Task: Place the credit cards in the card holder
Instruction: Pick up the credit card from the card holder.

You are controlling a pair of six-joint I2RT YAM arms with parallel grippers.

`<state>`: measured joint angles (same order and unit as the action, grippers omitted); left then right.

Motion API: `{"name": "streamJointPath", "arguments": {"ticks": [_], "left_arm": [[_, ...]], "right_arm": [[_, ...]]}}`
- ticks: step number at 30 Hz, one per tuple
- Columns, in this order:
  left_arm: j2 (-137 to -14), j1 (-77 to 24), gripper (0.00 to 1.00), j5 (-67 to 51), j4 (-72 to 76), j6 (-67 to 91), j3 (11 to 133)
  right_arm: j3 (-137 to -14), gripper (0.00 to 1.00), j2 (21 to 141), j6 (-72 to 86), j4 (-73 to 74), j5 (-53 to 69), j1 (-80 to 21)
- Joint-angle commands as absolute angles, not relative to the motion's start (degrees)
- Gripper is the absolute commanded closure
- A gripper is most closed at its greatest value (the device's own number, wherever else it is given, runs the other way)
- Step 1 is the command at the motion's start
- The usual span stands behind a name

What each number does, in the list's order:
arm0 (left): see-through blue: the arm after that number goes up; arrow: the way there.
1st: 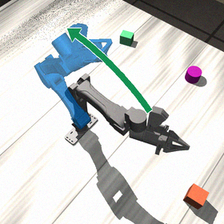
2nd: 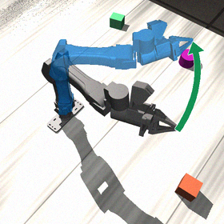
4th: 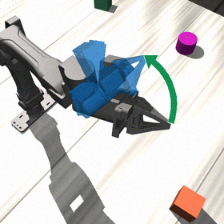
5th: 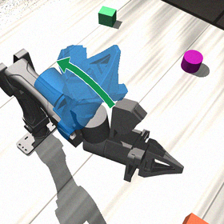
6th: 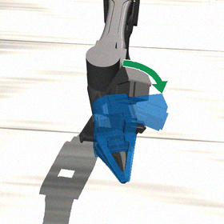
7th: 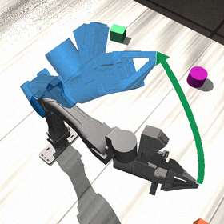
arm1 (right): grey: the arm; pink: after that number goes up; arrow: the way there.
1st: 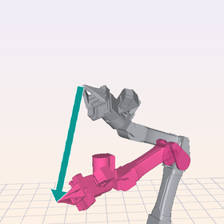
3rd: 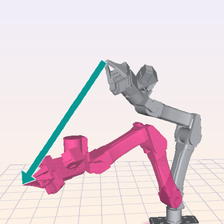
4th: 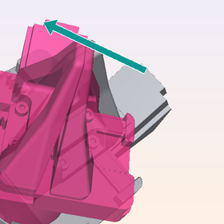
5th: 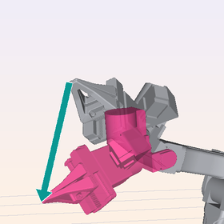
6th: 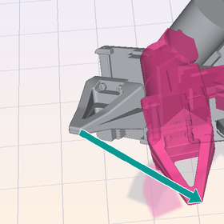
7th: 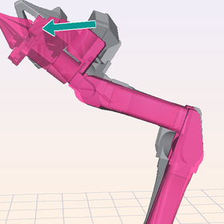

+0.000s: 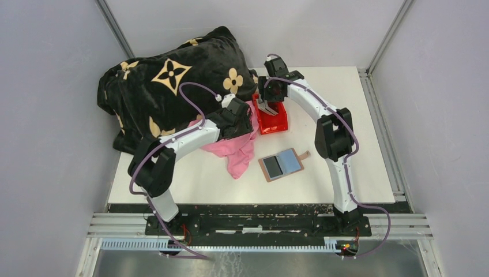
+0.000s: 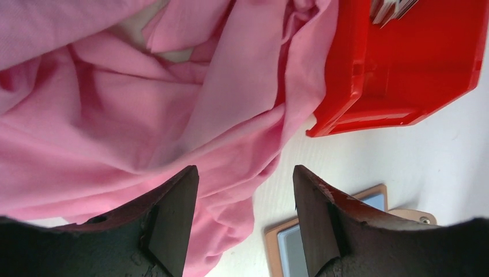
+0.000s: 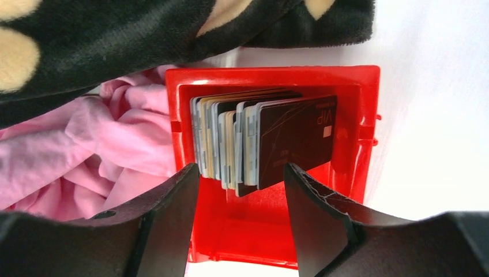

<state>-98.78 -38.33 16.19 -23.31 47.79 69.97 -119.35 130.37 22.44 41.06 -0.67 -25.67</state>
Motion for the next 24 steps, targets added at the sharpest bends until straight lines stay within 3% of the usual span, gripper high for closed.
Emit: {"name": "streamJointPath", "arguments": {"ticks": [1, 16, 24], "left_arm": [[-100.3, -37.8, 0.32, 14.9, -20.3, 45.1, 73.8], [-107.7, -35.2, 0.36, 11.0, -15.0, 45.3, 78.9], [-111.5, -34.6, 0.37, 9.2, -14.5, 45.2, 82.2]], "right_arm": [[-122.4, 0.38, 131.8, 22.7, 40.8, 0.3, -24.3], [-120.8, 0.4, 133.7, 25.1, 39.5, 8.5, -22.6], [-119.6, 0.55, 132.9, 26.6, 38.3, 12.1, -22.3]]}}
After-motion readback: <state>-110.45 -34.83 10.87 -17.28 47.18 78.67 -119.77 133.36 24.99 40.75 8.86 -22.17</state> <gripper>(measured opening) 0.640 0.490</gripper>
